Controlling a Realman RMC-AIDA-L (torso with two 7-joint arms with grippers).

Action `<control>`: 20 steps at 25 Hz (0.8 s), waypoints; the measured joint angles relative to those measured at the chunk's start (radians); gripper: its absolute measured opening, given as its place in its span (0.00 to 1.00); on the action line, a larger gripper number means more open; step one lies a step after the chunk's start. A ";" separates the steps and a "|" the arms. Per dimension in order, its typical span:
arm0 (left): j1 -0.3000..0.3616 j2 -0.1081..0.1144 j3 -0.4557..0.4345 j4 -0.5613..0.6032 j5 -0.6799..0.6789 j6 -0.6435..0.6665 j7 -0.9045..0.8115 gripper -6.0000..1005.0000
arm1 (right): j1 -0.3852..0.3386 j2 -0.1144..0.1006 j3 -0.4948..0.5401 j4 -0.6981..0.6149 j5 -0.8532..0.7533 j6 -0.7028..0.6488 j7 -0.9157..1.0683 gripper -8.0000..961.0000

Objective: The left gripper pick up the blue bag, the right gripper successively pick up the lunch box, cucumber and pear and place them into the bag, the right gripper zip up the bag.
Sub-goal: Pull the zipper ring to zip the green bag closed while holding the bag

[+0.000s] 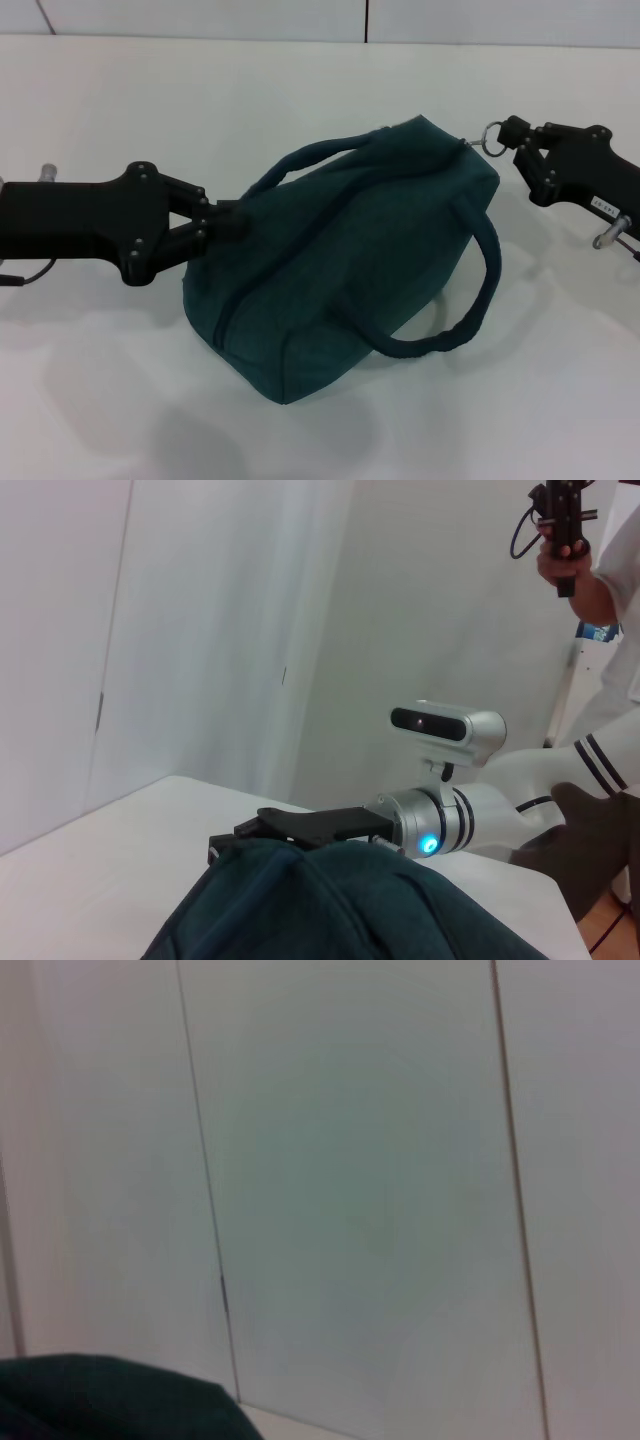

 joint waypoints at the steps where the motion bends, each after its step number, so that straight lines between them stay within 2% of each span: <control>1: 0.000 0.000 0.000 0.000 -0.003 0.000 0.000 0.06 | 0.000 0.000 -0.004 0.000 0.000 -0.006 -0.002 0.02; 4: 0.000 -0.002 -0.008 0.000 -0.016 -0.004 -0.001 0.06 | -0.002 0.000 -0.011 0.000 0.000 -0.040 -0.003 0.02; 11: -0.006 -0.008 -0.099 0.008 -0.018 -0.016 0.005 0.08 | -0.042 0.002 -0.025 0.004 0.001 -0.169 0.002 0.02; 15: -0.016 -0.005 -0.103 0.010 -0.014 -0.074 0.004 0.09 | -0.068 0.002 -0.026 0.014 0.005 -0.228 0.005 0.02; 20: -0.029 -0.002 -0.100 0.010 -0.011 -0.084 -0.003 0.10 | -0.075 0.002 -0.023 0.027 0.006 -0.222 0.005 0.02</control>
